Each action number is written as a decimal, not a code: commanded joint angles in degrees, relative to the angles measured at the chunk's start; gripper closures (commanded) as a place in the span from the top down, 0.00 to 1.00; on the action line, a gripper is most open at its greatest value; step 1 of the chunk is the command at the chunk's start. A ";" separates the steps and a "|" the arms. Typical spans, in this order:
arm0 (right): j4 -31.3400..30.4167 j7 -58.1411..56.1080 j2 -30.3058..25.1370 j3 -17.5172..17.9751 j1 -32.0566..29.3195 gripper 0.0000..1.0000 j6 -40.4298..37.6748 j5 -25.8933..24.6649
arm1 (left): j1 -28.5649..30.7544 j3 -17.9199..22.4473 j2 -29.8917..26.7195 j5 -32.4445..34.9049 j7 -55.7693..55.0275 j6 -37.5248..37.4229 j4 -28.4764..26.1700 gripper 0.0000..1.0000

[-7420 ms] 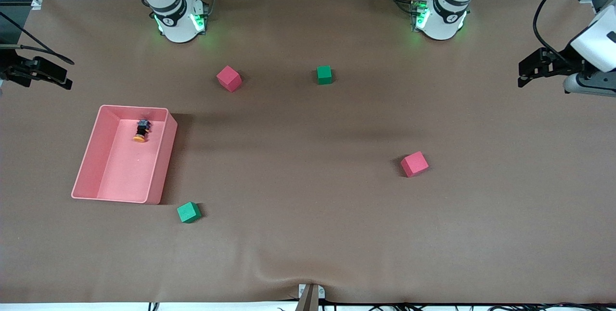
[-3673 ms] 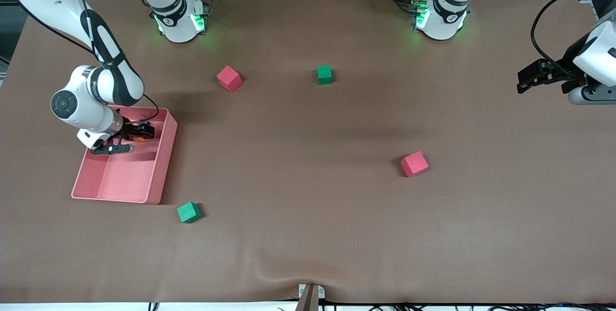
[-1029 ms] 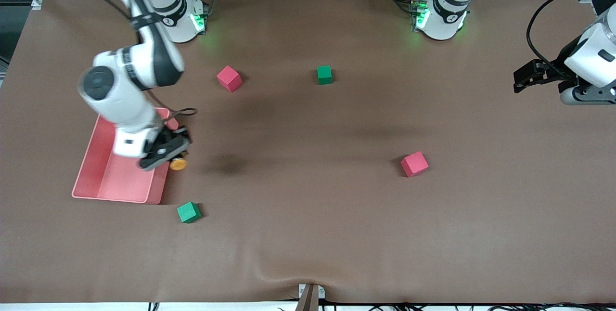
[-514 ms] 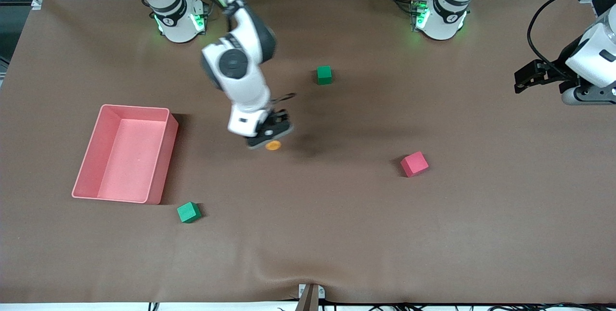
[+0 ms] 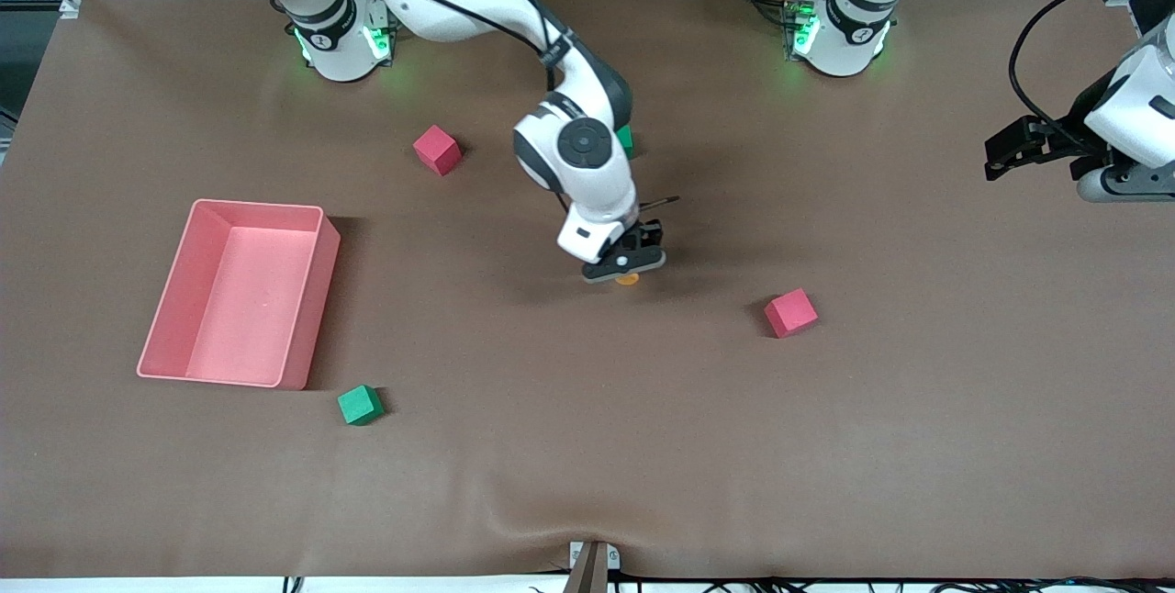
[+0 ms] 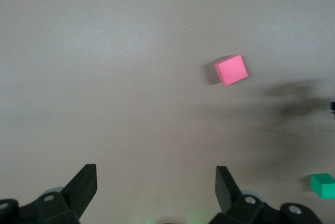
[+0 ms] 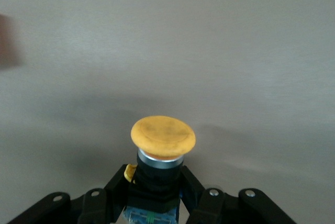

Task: Place and upright button with both arms
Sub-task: 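Set the button on the table and open the right gripper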

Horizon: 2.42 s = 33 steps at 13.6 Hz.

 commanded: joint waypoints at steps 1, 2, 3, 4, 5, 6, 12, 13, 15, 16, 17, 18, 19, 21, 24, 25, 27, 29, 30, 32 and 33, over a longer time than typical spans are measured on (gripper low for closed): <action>9.96 2.12 7.13 -0.77 0.80 0.00 -1.27 1.25 | 0.31 -0.23 -0.99 1.05 0.14 0.46 -0.91 1.00; 10.75 2.04 8.19 -0.77 1.15 0.00 -1.18 1.25 | 0.31 -0.23 -1.07 1.05 0.14 0.46 -1.08 1.00; 10.67 1.95 8.89 -0.77 1.42 0.00 -1.18 1.25 | 0.31 -0.23 -1.07 1.05 0.14 0.46 -1.09 1.00; 10.59 2.21 9.34 -0.77 1.77 0.27 -1.27 1.17 | 0.31 -0.23 -1.07 1.14 0.14 0.46 -1.09 1.00; 10.15 2.21 9.08 -0.77 1.69 0.80 -1.44 1.08 | 0.31 -0.23 -1.07 1.31 0.14 0.46 -1.17 1.00; 10.06 2.21 8.47 -0.86 1.77 1.00 -1.71 0.64 | 0.31 -0.23 -0.99 1.31 0.14 0.46 -1.17 1.00; 8.83 1.42 -1.01 -1.21 -4.45 1.00 -10.38 0.73 | 0.05 -0.76 -0.46 1.31 -0.30 0.46 -1.26 1.00; 8.74 1.25 -2.68 -2.08 -5.60 1.00 -13.54 0.55 | -0.13 -0.84 -0.29 1.31 -0.56 0.55 -1.26 1.00; 8.22 -3.47 -5.85 -4.72 -7.53 1.00 -18.82 0.46 | -0.65 -0.93 0.68 1.31 -0.74 0.90 -1.17 1.00; 6.04 -6.46 -8.39 -5.95 -8.59 1.00 -19.80 0.46 | -1.00 -1.02 1.38 1.31 -0.83 1.42 -1.17 1.00; 2.71 -9.27 -11.54 -6.39 -9.90 1.00 -19.90 0.46 | -1.62 -1.11 1.82 1.31 -0.91 1.95 -1.09 1.00; -1.67 -12.61 -15.40 -6.49 -11.74 1.00 -19.81 0.46 | -1.88 -1.28 2.26 1.31 -0.92 3.00 -1.09 1.00; -5.72 -15.60 -18.84 -6.49 -13.59 1.00 -19.81 0.46 | -2.23 -1.89 3.14 1.23 -1.09 3.70 -0.65 1.00; -13.11 -22.88 -25.95 -6.84 -18.85 1.00 -19.81 0.29 | -3.90 -2.51 5.77 1.14 -1.79 6.33 0.49 1.00; -23.13 -34.58 -35.89 -6.84 -28.26 1.00 -19.90 0.20 | -9.95 -2.34 15.33 1.49 -3.10 7.66 5.66 1.00; -26.30 -37.92 -39.32 -6.84 -30.20 1.00 -19.90 0.11 | -11.36 -2.51 17.71 1.23 -6.51 7.67 6.38 1.00; -29.66 -44.43 -44.16 -6.93 -35.12 1.00 -20.77 -1.90 | -16.45 -2.60 23.06 0.79 -13.19 7.75 8.22 1.00; -29.41 -51.28 -46.37 -6.93 -41.09 1.00 -24.37 -2.70 | -20.68 -2.52 29.39 0.78 -17.60 8.19 11.73 1.00; -29.32 -53.66 -47.34 -6.93 -43.47 1.00 -25.25 -2.70 | -22.61 -2.43 32.56 0.78 -18.57 9.24 13.23 1.00; -27.92 -54.04 -48.14 -6.93 -46.64 1.00 -29.10 -2.70 | -25.25 -2.43 38.45 0.78 -19.54 15.19 13.51 1.00; -26.17 -53.43 -48.05 -7.01 -47.87 1.00 -32.61 -2.79 | -26.83 -2.17 40.48 0.78 -20.33 17.40 13.68 1.00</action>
